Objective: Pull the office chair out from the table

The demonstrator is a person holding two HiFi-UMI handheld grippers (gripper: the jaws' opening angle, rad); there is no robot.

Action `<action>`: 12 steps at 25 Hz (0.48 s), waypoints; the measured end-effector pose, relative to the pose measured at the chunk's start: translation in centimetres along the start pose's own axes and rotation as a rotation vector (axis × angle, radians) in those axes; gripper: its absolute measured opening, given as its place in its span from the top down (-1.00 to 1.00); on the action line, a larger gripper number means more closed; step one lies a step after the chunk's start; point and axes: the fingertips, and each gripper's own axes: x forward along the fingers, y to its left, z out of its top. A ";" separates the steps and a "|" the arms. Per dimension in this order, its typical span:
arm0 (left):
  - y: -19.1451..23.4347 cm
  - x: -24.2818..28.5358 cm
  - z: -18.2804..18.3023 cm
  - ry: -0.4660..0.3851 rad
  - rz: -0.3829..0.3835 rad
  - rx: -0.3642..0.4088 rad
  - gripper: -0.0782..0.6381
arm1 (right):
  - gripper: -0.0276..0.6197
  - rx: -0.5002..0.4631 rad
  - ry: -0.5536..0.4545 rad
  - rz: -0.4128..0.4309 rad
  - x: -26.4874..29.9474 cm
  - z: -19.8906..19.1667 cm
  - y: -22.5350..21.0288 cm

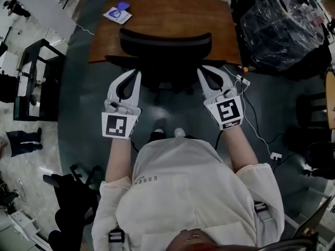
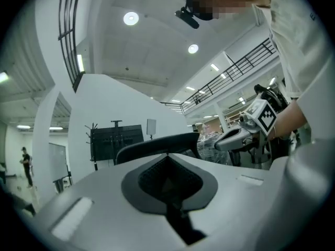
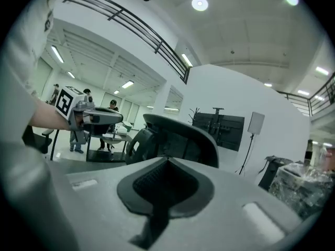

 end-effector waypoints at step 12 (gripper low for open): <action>2.3 6.3 3.0 0.162 -0.374 0.662 0.05 | 0.25 -0.341 0.171 0.132 3.9 6.7 -2.2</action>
